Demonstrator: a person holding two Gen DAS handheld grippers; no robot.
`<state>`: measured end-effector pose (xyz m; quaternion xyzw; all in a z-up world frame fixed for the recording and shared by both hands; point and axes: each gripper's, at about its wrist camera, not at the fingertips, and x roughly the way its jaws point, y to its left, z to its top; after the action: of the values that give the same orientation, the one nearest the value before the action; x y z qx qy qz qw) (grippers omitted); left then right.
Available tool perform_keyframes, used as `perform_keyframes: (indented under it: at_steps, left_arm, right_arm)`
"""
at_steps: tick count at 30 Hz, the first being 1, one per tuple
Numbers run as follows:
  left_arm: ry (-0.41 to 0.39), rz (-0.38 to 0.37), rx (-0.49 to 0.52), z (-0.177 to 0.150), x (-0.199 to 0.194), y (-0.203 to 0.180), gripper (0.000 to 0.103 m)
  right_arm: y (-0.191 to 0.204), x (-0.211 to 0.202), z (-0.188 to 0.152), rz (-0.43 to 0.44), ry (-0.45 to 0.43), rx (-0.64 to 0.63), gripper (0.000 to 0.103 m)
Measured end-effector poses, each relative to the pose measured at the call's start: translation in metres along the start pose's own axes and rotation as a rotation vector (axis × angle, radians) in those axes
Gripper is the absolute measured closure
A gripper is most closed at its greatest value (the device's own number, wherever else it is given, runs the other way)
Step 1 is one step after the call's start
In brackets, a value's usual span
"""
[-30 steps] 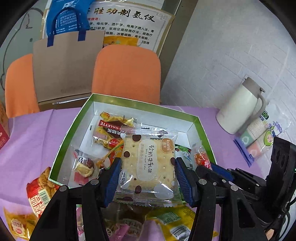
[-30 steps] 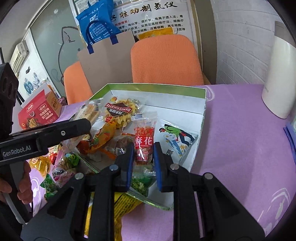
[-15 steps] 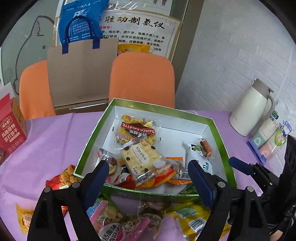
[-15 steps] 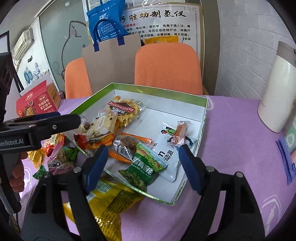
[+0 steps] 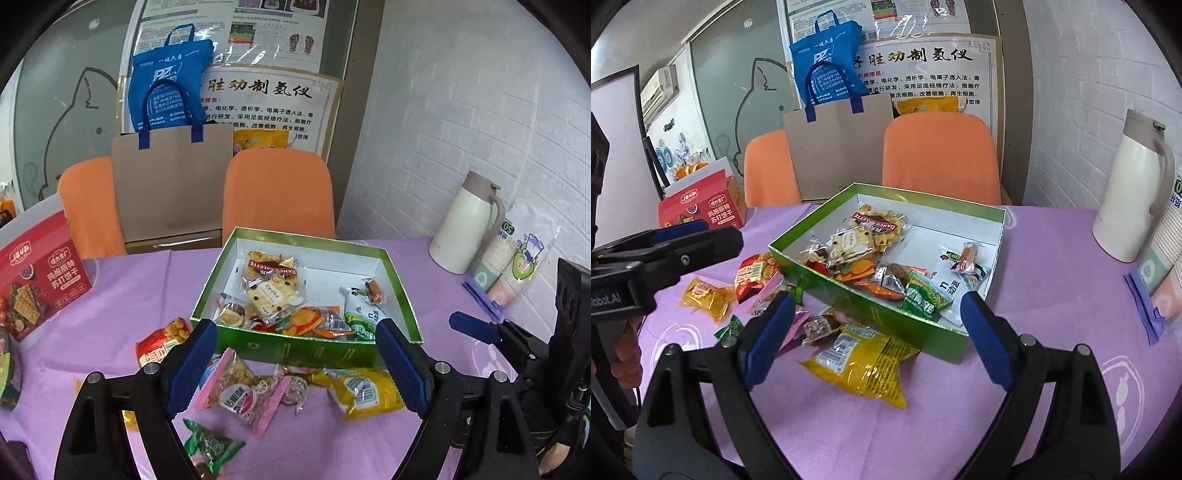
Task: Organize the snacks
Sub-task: 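Move both open grippers back over the remaining snacks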
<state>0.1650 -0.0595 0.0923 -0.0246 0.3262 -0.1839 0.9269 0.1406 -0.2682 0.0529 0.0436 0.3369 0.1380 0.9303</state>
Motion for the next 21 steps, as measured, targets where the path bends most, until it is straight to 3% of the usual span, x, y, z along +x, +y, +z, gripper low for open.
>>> perform_keyframes:
  at_steps: [4,10,18,21]
  left_arm:
    - [0.001,0.001,-0.043,-0.017,-0.027,0.011,0.014]
    - [-0.027,0.115,-0.098,-0.061,-0.059,0.041,0.014]
    - [0.027,0.122,-0.251,-0.123,-0.069,0.096,0.014]
    - [0.033,0.124,-0.316,-0.138,-0.075,0.120,0.014]
  right_arm:
    - [0.016,-0.008,-0.015,0.022,0.035,-0.007,0.012]
    - [0.051,-0.008,-0.047,0.131,0.093,-0.026,0.012]
    - [0.096,0.029,-0.077,0.194,0.201,-0.055,0.012]
    - [0.114,0.046,-0.077,0.218,0.221,-0.093,0.020]
